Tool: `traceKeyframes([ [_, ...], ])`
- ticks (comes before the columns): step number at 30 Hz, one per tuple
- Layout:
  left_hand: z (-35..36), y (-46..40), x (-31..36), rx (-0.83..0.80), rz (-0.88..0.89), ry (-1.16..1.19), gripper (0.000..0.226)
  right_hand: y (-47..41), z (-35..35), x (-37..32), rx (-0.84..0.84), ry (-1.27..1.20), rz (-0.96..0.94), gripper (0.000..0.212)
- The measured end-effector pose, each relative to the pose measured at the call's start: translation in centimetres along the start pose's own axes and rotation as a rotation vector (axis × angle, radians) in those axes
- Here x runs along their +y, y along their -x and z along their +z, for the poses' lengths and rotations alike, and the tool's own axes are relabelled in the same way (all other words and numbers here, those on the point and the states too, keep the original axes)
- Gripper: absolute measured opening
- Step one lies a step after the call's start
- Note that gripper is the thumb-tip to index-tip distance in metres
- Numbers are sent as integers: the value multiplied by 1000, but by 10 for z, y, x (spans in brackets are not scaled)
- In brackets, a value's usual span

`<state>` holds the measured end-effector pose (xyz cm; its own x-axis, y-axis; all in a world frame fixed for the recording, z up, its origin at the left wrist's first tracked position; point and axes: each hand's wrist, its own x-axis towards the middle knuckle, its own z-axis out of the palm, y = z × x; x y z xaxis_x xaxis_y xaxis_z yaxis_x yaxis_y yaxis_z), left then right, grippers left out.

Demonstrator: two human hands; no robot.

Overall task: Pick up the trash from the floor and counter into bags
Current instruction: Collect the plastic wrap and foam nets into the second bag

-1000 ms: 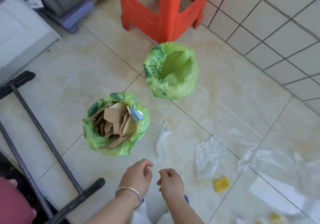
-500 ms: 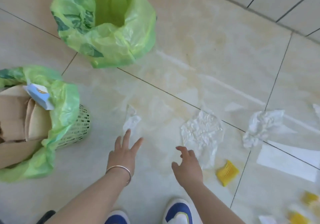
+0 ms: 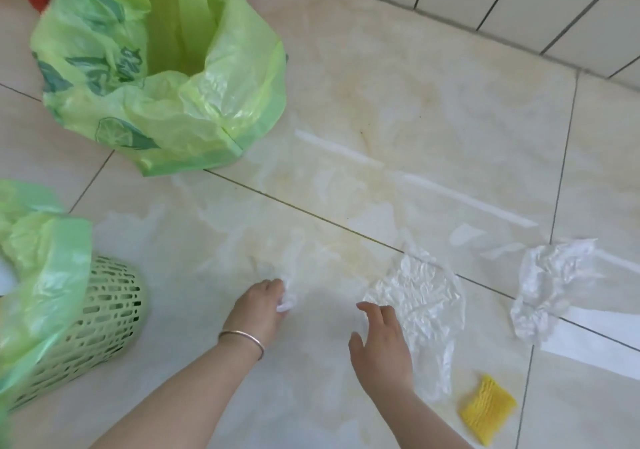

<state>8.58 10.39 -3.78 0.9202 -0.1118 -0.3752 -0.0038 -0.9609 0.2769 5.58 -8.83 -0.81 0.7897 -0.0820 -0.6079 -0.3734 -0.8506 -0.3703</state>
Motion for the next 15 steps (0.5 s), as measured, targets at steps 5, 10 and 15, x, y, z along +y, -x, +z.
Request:
traceKeyframes([
  [5, -20, -13, 52, -192, 2, 83, 17, -2, -9, 6, 73, -29, 1, 46],
  [10, -27, -27, 103, -244, 81, 136, 32, 6, -26, 28, 179, -43, 6, 51],
  [15, -5, -30, 148, -437, 81, 105, 70, 20, -44, 60, 231, 51, 37, 72],
])
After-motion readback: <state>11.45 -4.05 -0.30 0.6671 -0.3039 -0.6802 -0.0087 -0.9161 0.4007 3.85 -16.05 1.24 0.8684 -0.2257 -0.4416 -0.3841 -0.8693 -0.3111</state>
